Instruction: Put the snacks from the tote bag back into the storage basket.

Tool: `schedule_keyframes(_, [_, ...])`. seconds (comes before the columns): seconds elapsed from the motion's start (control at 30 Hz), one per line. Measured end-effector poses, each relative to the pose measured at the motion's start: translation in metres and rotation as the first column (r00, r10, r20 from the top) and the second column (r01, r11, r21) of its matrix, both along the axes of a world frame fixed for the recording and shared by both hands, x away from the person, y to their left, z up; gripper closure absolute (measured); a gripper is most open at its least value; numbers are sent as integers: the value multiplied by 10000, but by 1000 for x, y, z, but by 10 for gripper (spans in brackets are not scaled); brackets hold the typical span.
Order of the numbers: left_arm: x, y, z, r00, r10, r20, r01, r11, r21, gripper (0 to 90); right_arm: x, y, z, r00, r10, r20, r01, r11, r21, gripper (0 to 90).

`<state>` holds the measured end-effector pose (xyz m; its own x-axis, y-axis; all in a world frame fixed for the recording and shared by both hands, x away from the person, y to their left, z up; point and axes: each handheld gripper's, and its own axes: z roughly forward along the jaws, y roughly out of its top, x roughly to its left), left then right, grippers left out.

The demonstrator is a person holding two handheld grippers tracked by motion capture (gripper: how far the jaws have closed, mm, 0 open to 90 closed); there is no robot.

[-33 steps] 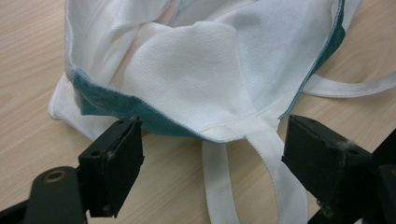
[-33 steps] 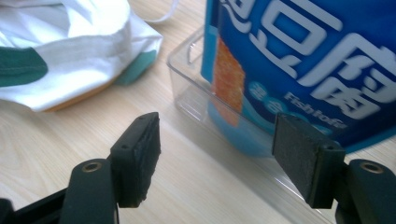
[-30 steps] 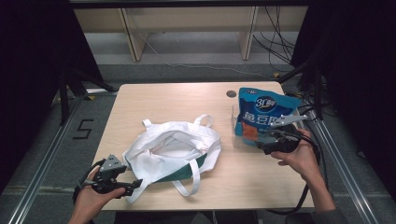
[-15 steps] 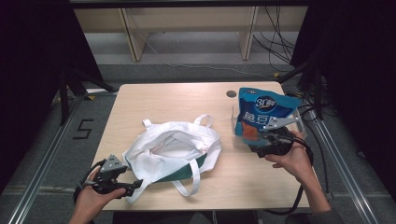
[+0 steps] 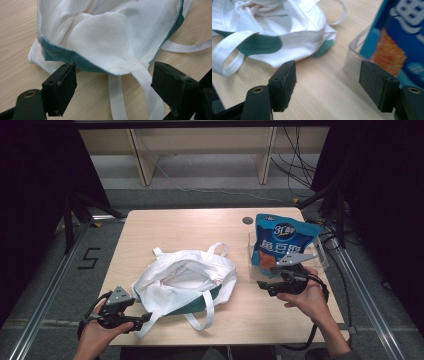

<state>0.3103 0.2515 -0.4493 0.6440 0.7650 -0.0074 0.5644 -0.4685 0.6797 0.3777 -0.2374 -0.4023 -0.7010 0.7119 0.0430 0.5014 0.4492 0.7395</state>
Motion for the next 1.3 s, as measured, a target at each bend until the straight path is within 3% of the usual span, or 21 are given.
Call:
schedule_keyframes(0.07, [-1, -2, -1, 10000, 44, 15, -44, 9999, -158, 194, -5, 4, -5, 9999, 132, 46, -132, 9999, -1, 307])
schedule_keyframes(0.23, [0, -1, 1, 9999, -135, 43, 135, 9999, 13, 194, -14, 10, -19, 9987, 493, 133, -492, 9988, -70, 304])
schedule_keyframes(0.27, [-1, -1, 1, 9999, -122, 42, 122, 9999, 46, 195, -17, 11, -21, 9995, 315, -97, -316, 9995, -49, 300])
schedule_keyframes(0.3, [0, -2, 1, 9999, -100, 93, 100, 9999, 10, 194, -17, 12, -26, 9992, 376, 152, -376, 9993, -10, 299])
schedule_keyframes(0.33, [0, -4, -1, 9996, 109, 241, -101, 9994, -323, 194, -19, 12, -26, 9991, 413, -124, -414, 9991, -100, 298])
schedule_keyframes(0.4, [0, -4, -1, 9996, 125, 262, -117, 9994, -323, 195, -21, 12, -31, 9990, 420, -124, -421, 9991, -10, 294])
schedule_keyframes(0.43, [-1, -5, -1, 9997, 175, 152, -169, 9991, -398, 194, -23, 12, -32, 9989, 385, -267, -386, 9992, -51, 292])
schedule_keyframes(0.47, [-1, -3, 0, 10000, -56, -32, 56, 10000, -56, 194, -24, 11, -33, 9980, 536, -348, -542, 9984, -165, 290])
schedule_keyframes(0.53, [-2, -3, 0, 10000, -49, 27, 50, 9999, -101, 194, -25, 11, -36, 9990, 417, -151, -418, 9991, -67, 284])
schedule_keyframes(0.63, [-1, -3, 1, 9998, -174, 78, 174, 9998, -5, 195, -29, 9, -37, 9976, 447, -531, -461, 9986, -260, 279])
schedule_keyframes(0.73, [-1, -4, 1, 9998, -174, 65, 173, 9998, 9, 195, -30, 9, -43, 9979, 536, -353, -538, 9985, -42, 277])
schedule_keyframes(0.77, [-1, -5, 1, 10000, -52, -27, 51, 10000, -84, 195, -33, 7, -42, 9970, 440, -644, -452, 9988, -168, 277])
schedule_keyframes(0.93, [0, -6, 0, 9997, -252, 32, 252, 9997, 38, 194, -38, 5, -46, 9968, 516, -617, -512, 9987, 74, 274])
schedule_keyframes(1.0, [0, -7, 0, 9996, -288, 64, 288, 9996, 44, 194, -40, 3, -46, 9960, 633, -623, -643, 9978, -142, 266])
schedule_keyframes(1.03, [0, -7, 0, 9997, -245, 37, 245, 9997, -9, 194, -41, 4, -50, 9969, 530, -577, -523, 9985, 148, 265])
schedule_keyframes(1.07, [0, -7, 0, 9997, -231, 24, 231, 9997, -20, 194, -43, 2, -47, 9951, 471, -873, -487, 9987, -171, 264])
schedule_keyframes(1.1, [-1, -8, -1, 9999, -165, -39, 164, 9999, -38, 194, -44, 3, -50, 9976, 330, -617, -330, 9995, 6, 263])
schedule_keyframes(1.13, [-1, -8, -1, 9999, -150, -69, 149, 9999, -79, 194, -45, 1, -48, 9957, 502, -784, -525, 9982, -276, 260])
schedule_keyframes(1.17, [-1, -8, -1, 9999, -153, -69, 152, 9999, -68, 194, -47, 3, -51, 9976, 315, -617, -319, 9995, -48, 260])
schedule_keyframes(1.2, [-1, -8, -1, 9998, -176, -48, 176, 9998, -78, 194, -49, 2, -49, 9952, 437, -872, -462, 9986, -270, 258])
schedule_keyframes(1.3, [-1, -8, -1, 9999, -130, -61, 130, 9999, -101, 194, -51, 2, -52, 9964, 407, -747, -431, 9986, -306, 233])
